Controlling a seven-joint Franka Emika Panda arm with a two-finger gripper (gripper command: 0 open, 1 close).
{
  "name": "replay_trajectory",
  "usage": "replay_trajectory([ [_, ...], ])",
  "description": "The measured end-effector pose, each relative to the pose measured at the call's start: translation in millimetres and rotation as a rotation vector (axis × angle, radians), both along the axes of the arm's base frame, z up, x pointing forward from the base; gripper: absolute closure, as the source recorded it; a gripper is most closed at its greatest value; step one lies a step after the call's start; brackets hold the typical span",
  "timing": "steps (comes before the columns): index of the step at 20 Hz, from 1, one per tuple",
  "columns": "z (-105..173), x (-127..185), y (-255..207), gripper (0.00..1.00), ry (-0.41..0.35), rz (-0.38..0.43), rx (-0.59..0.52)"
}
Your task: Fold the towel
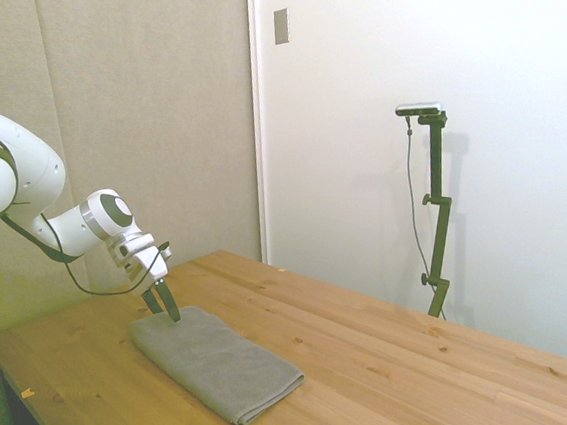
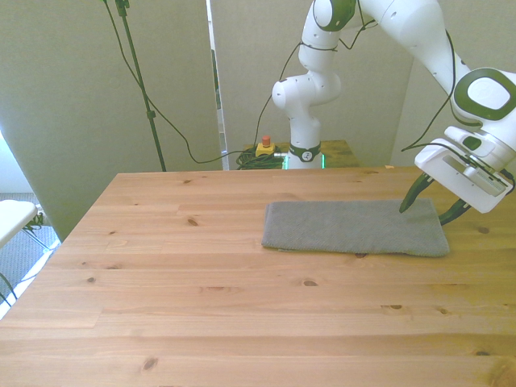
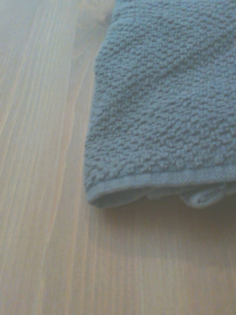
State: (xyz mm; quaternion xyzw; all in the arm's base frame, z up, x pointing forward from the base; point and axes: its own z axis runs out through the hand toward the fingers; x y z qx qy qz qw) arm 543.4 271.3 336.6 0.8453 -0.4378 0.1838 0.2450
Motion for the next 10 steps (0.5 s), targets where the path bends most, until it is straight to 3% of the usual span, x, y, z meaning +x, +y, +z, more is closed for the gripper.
replay_trajectory([
  [10, -6.6, -4.0, -3.5, 1.00, -0.004, 0.027, 0.027],
])
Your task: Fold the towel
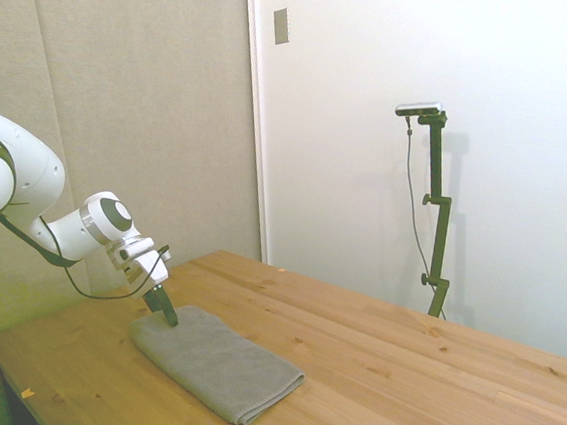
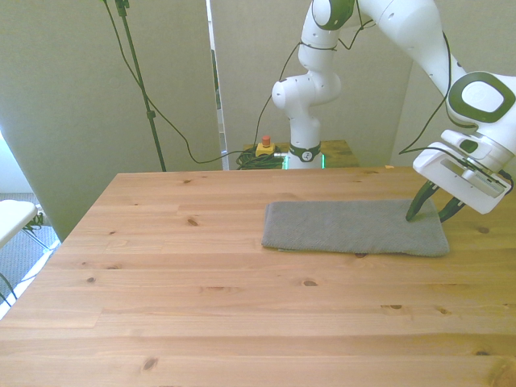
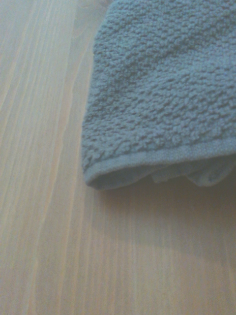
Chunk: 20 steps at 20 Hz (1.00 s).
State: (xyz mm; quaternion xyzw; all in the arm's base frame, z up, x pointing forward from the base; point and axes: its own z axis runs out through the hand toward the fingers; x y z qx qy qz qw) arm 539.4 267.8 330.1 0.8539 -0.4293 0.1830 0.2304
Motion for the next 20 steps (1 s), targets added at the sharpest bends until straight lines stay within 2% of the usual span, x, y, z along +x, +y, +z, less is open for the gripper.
replay_trajectory([
  [4, 2, -5, -10, 1.00, 0.011, 0.002, 0.002],
  [6, 12, -7, -16, 1.00, 0.008, 0.006, 0.022],
  [8, 34, -10, -26, 1.00, -0.006, 0.005, 0.053],
  [14, 136, -38, -92, 1.00, -0.066, 0.007, 0.174],
  [17, 170, -55, -146, 1.00, -0.094, 0.002, 0.238],
  [20, 192, -69, -198, 1.00, -0.110, -0.017, 0.280],
])
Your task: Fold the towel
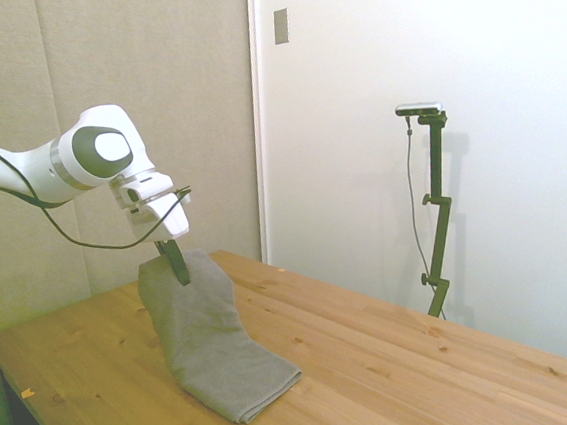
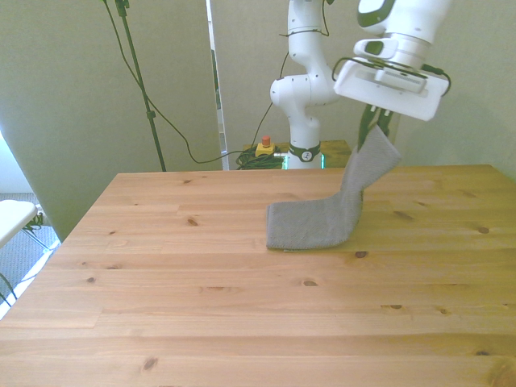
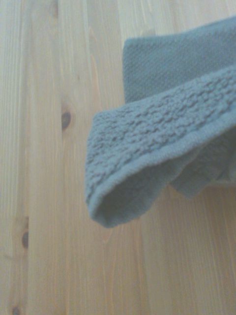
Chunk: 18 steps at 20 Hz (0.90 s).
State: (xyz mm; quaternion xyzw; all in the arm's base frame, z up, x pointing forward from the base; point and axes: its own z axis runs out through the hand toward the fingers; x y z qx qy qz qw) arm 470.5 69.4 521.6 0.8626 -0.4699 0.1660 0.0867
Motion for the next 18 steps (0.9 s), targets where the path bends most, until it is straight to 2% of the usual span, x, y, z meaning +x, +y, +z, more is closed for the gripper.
replay_trajectory([
  [3, 9, -9, -47, 1.00, -0.012, -0.030, 0.020],
  [6, 7, -11, -102, 1.00, -0.028, -0.077, 0.060],
  [7, 3, -10, -119, 0.00, -0.028, -0.091, 0.078],
  [10, -22, 0, -156, 0.00, -0.009, -0.127, 0.107],
  [14, -65, 22, -174, 0.00, 0.037, -0.138, 0.122],
  [18, -72, 31, -177, 0.00, 0.049, -0.140, 0.121],
])
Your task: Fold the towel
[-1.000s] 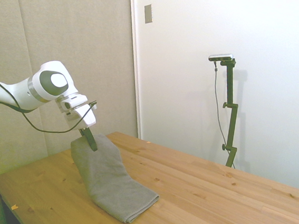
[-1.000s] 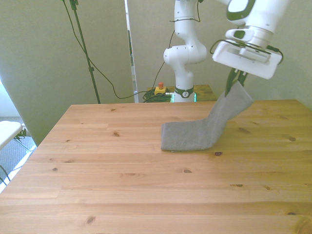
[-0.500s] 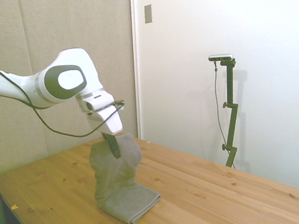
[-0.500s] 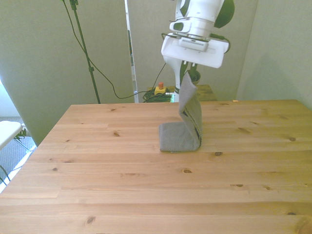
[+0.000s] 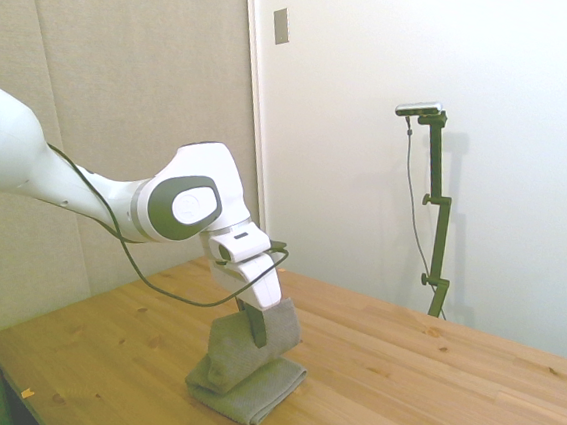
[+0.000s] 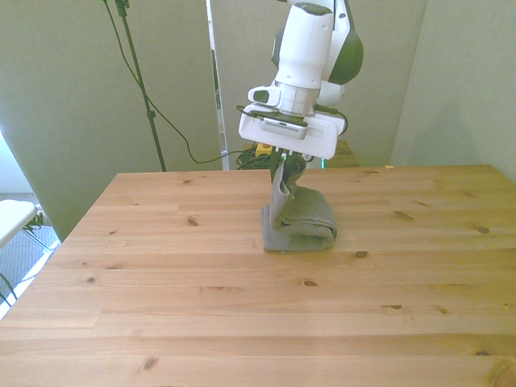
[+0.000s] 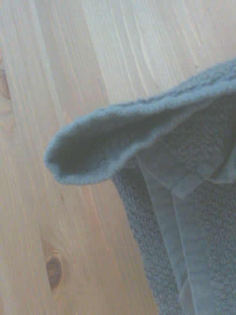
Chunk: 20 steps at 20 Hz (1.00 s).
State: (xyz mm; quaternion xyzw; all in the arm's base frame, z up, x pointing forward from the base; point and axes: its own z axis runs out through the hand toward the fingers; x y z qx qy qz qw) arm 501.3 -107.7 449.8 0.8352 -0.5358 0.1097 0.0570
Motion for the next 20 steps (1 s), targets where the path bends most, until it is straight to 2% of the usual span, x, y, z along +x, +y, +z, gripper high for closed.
replay_trajectory([
  [8, 14, -5, -2, 0.00, -0.023, 0.008, -0.003],
  [16, 53, -35, -3, 0.00, -0.083, 0.023, 0.010],
  [20, 53, -42, -3, 0.00, -0.082, 0.032, 0.017],
])
